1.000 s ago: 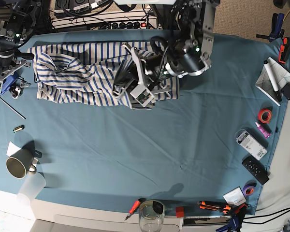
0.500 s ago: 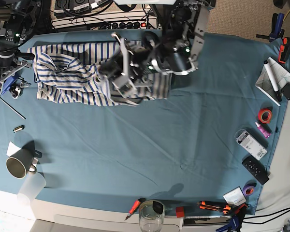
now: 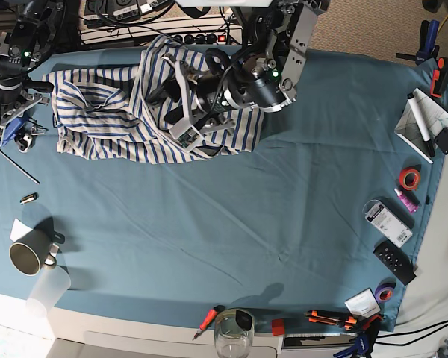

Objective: Fold the T-shirt properly
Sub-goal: 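Lay the collar end over the hem end with the left gripper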

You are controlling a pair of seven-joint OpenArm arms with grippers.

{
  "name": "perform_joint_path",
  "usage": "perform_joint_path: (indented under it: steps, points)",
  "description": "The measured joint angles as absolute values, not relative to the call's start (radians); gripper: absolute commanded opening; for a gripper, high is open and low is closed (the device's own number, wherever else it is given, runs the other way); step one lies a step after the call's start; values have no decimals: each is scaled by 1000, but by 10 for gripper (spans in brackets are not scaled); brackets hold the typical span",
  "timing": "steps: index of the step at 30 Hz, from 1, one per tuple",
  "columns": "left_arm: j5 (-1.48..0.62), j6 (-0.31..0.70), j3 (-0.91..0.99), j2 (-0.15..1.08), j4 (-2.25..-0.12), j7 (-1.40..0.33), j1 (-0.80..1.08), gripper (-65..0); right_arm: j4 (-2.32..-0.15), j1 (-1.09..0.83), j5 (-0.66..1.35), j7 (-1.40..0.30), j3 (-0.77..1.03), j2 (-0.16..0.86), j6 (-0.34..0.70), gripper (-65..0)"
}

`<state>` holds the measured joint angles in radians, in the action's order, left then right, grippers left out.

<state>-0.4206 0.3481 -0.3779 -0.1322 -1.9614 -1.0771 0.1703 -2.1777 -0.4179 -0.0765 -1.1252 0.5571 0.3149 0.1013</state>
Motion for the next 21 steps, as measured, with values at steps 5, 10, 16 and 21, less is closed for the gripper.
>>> perform_joint_path:
  steps: [5, 10, 16, 21]
  points:
    - [-372, 347, -378, -132, -2046, -1130, 194, -535, -2178, -418, -76, -1126, 557, 315, 101, -495]
    - [-254, 303, -378, -132, -2128, -1163, 279, -578, -2178, -418, -76, -1124, 557, 315, 101, -495]
    - [-30, 223, -377, -54, -2160, -1140, 306, -650, -2178, -418, 31, -1121, 557, 315, 125, -495]
    - [-36, 236, -378, -33, -2147, -1064, 306, -650, -2178, -418, 50, -1121, 557, 315, 140, -495]
